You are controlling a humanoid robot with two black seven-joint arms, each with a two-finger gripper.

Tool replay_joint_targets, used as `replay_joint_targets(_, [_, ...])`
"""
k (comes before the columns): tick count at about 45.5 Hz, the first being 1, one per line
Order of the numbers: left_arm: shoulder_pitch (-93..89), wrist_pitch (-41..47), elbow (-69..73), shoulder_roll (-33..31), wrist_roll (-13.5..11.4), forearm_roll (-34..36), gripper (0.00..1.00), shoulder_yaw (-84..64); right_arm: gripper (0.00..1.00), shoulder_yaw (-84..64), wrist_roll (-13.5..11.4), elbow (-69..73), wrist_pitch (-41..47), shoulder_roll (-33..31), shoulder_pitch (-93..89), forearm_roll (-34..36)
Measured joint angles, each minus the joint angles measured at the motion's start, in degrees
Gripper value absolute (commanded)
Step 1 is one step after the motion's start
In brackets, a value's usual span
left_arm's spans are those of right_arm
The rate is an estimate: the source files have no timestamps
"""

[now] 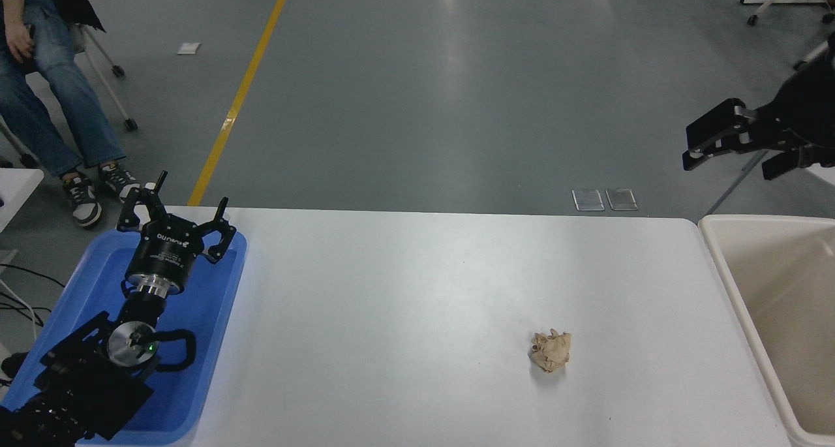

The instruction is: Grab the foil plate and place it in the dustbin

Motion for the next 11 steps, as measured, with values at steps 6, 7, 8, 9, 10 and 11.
replay_joint_targets(6, [0.00, 0.00, 0.00, 0.00, 0.00, 0.00, 1.00, 0.00, 1.00, 0.83, -0.01, 0.44, 0.18, 1.43, 0.34, 0.09])
replay_joint_targets(7, [0.00, 0.00, 0.00, 0.00, 0.00, 0.00, 1.00, 0.00, 1.00, 0.92, 0.00, 0.48, 0.19, 1.61, 0.36, 0.10])
replay_joint_targets(8, [0.00, 0.00, 0.00, 0.00, 0.00, 0.00, 1.00, 0.00, 1.00, 1.03, 0.00, 0.52, 0.21, 1.80, 0.38, 0.12])
replay_joint_targets(9, [0.00, 0.00, 0.00, 0.00, 0.00, 0.00, 1.00, 0.00, 1.00, 1.22, -0.01, 0.58, 0.23, 2.11, 0.38, 0.13])
replay_joint_targets(10, [0.00, 0.00, 0.00, 0.00, 0.00, 0.00, 1.00, 0.00, 1.00, 1.28, 0.01, 0.59, 0.24, 2.22, 0.39, 0.14])
replay_joint_targets(11, [0.00, 0.00, 0.00, 0.00, 0.00, 0.00, 1.00, 0.00, 1.00, 1.29, 0.02, 0.61, 0.25, 2.30, 0.39, 0.16])
